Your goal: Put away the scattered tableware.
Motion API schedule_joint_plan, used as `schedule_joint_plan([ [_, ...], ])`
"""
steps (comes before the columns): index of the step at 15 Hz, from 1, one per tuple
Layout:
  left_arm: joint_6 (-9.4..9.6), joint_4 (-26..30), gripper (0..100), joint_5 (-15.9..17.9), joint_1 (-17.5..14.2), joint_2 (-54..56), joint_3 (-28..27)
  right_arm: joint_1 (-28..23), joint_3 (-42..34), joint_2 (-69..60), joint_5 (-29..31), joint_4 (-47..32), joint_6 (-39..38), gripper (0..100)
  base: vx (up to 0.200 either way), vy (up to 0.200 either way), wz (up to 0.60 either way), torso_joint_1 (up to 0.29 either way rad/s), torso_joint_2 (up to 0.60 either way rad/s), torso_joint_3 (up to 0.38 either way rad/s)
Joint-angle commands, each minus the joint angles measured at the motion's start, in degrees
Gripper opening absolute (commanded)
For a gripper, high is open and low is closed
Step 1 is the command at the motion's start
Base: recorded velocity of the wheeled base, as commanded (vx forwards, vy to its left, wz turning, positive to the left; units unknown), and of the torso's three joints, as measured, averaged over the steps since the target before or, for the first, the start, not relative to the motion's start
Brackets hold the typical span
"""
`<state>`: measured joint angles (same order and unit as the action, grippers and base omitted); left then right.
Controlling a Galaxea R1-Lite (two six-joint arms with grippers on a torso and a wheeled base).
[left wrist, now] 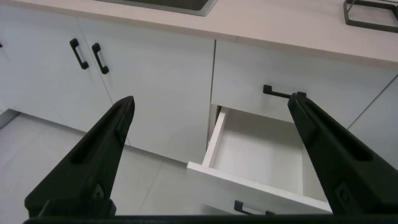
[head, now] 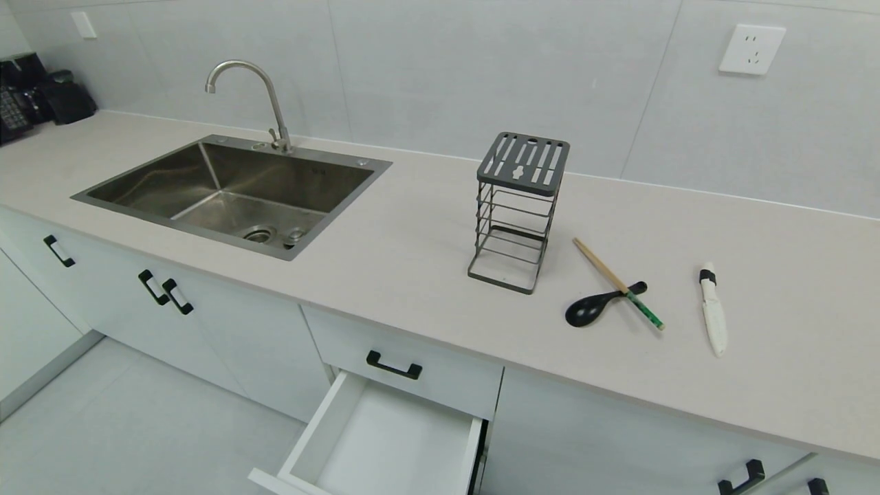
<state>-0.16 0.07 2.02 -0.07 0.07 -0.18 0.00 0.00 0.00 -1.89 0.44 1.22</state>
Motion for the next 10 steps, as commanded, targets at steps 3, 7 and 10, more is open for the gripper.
schedule_joint_plan([
  [3,-0.02,0.01,100,0.0,-0.01,-0.07,0.01,0.09,0.0,0.0,-0.13,0.0,-0.16,100,0.0,0.0,0.0,0.0,0.0,0.0],
  [7,-0.02,0.01,100,0.0,-0.01,-0.07,0.01,0.09,0.0,0.0,-0.13,0.09,-0.43,100,0.0,0.0,0.0,0.0,0.0,0.0],
  [10,-0.02,0.01,100,0.0,-0.01,-0.07,0.01,0.18,0.0,0.0,-1.19,4.75,0.01,100,0.0,0.0,0.0,0.0,0.0,0.0],
])
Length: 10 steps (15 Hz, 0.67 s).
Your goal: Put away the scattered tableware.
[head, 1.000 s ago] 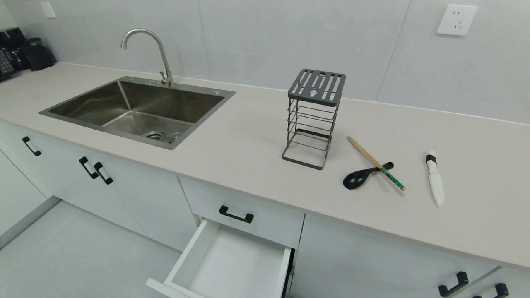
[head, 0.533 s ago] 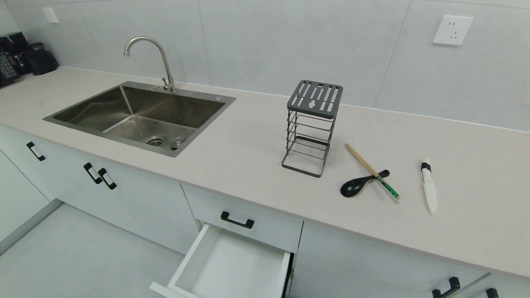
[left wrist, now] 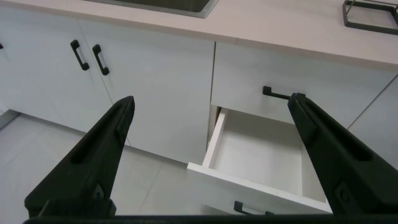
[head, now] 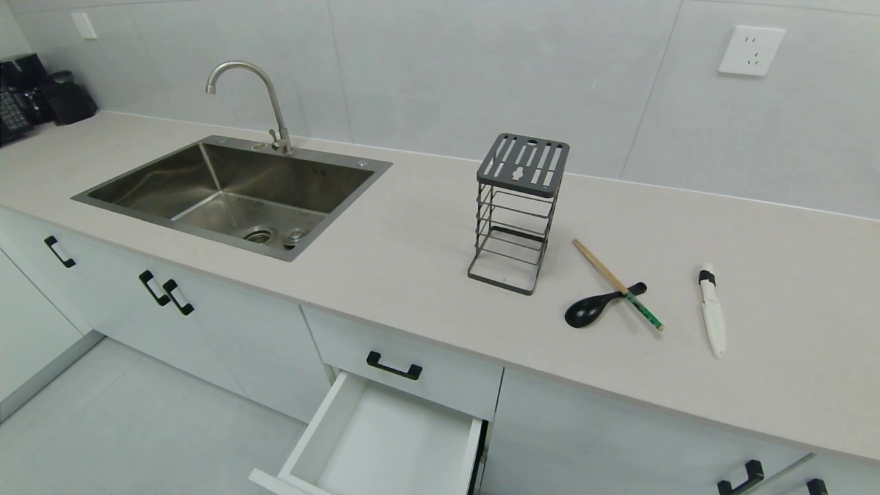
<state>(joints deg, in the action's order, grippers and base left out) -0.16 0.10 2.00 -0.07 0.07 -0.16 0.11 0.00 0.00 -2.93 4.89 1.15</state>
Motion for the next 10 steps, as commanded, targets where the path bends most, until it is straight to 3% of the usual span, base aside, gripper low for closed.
schedule_joint_plan([
  [1,-0.02,-0.01,100,0.02,-0.01,-0.07,-0.02,-0.02,0.0,0.0,-2.17,6.45,0.0,100,0.0,0.0,0.0,0.0,0.0,0.0],
  [3,-0.02,-0.01,100,0.02,-0.01,-0.07,-0.02,0.15,1.41,0.0,-9.12,6.27,-0.27,100,0.0,0.0,0.0,0.0,0.0,0.0],
  [6,-0.02,-0.01,100,0.02,-0.01,-0.07,-0.02,1.91,8.53,8.0,-10.26,3.9,-0.18,100,0.0,0.0,0.0,0.0,0.0,0.0],
  [8,-0.02,-0.01,100,0.02,-0.01,-0.07,-0.02,2.09,13.18,17.05,-15.09,3.9,0.96,100,0.0,0.0,0.0,0.0,0.0,0.0],
  [10,-0.02,-0.01,100,0.02,-0.01,-0.07,-0.02,2.26,15.91,26.89,-16.06,3.99,1.05,100,0.0,0.0,0.0,0.0,0.0,0.0],
])
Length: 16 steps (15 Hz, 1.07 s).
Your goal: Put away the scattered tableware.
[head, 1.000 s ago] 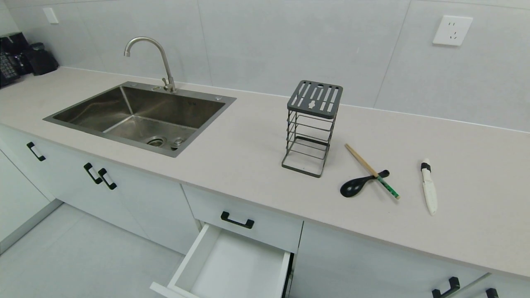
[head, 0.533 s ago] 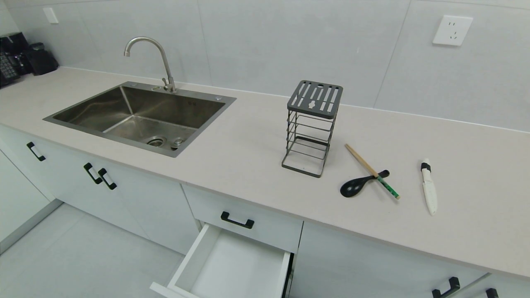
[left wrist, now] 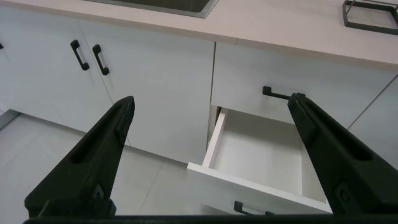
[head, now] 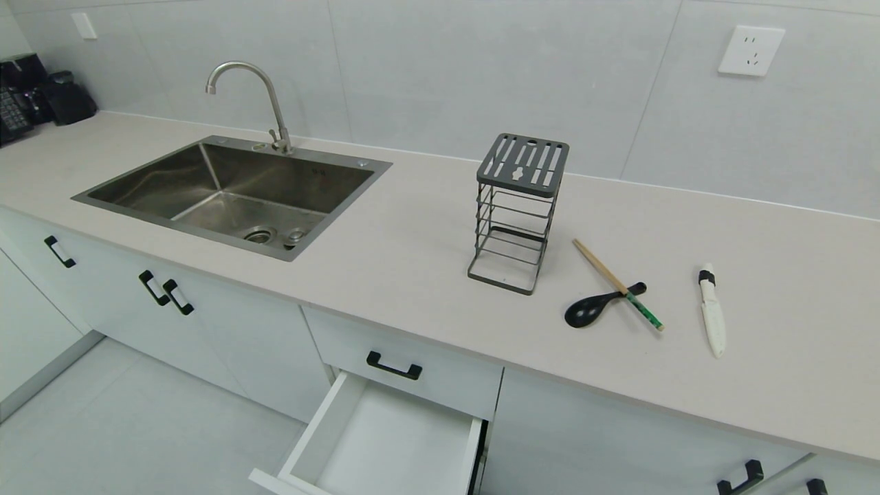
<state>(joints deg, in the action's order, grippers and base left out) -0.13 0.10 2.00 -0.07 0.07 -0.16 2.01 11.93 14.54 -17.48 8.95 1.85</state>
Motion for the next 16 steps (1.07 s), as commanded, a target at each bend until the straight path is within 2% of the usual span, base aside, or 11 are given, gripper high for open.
schedule_joint_plan([
  [1,-0.04,-0.01,100,0.02,-0.01,-0.07,-0.02,0.36,4.59,16.04,-1.59,-0.07,0.43,100,0.0,0.0,0.0,0.0,0.0,0.0],
  [5,-0.04,-0.01,100,0.02,-0.01,-0.07,-0.02,1.59,7.58,29.93,-1.24,0.19,1.31,100,0.0,0.0,0.0,0.0,0.0,0.0],
  [11,-0.04,-0.01,100,0.02,-0.01,-0.07,-0.02,10.03,12.32,48.39,5.09,2.04,1.4,100,0.0,0.0,0.0,0.0,0.0,0.0],
  [14,-0.04,-0.01,100,0.02,-0.01,-0.07,-0.02,10.38,12.94,54.63,5.79,6.08,1.31,100,0.0,0.0,0.0,0.0,0.0,0.0],
  [16,-0.04,-0.01,100,0.02,-0.01,-0.07,-0.02,10.38,13.38,58.05,8.6,7.58,1.22,100,0.0,0.0,0.0,0.0,0.0,0.0],
])
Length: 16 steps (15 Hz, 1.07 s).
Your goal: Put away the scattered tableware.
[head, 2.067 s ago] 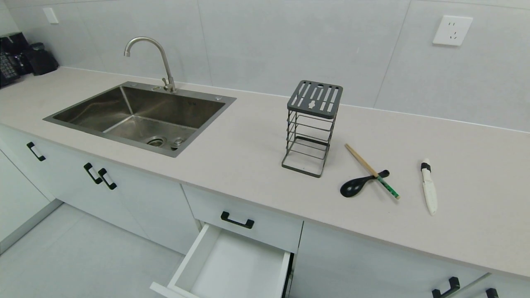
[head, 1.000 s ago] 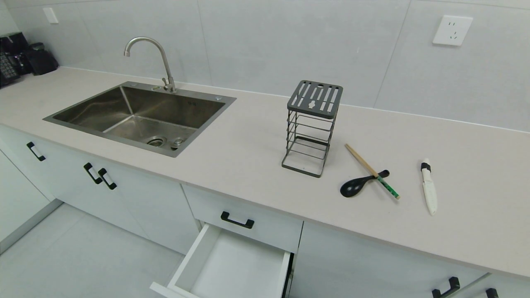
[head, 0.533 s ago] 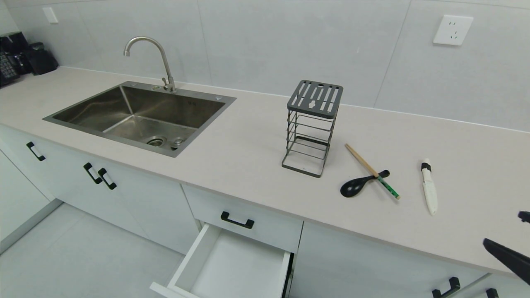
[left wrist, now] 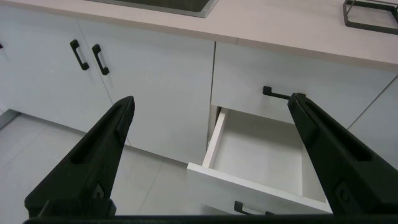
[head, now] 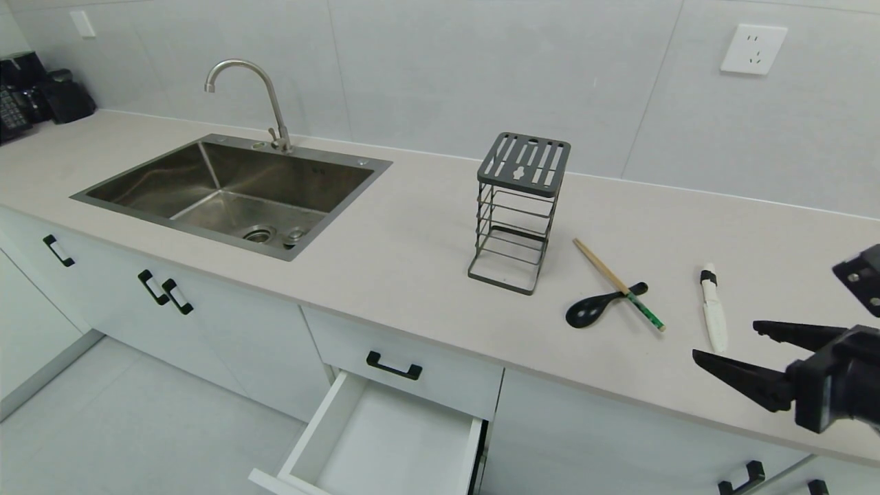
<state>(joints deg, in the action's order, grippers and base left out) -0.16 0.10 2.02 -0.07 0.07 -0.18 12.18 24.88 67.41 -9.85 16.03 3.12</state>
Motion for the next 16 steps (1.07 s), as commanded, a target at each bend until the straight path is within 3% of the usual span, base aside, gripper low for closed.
schedule_joint_plan([
  [1,-0.02,-0.01,100,0.0,-0.01,-0.07,0.01,0.13,0.61,7.21,1.76,0.67,-0.04,100,0.0,0.0,0.0,0.0,0.0,0.0],
  [9,-0.02,-0.01,100,0.0,-0.01,-0.07,0.01,0.04,4.56,24.26,3.35,12.71,0.13,100,0.0,0.0,0.0,0.0,0.0,0.0],
  [16,-0.02,-0.01,100,0.0,-0.01,-0.07,0.01,-1.98,10.98,34.19,3.43,14.03,0.22,100,0.0,0.0,0.0,0.0,0.0,0.0],
])
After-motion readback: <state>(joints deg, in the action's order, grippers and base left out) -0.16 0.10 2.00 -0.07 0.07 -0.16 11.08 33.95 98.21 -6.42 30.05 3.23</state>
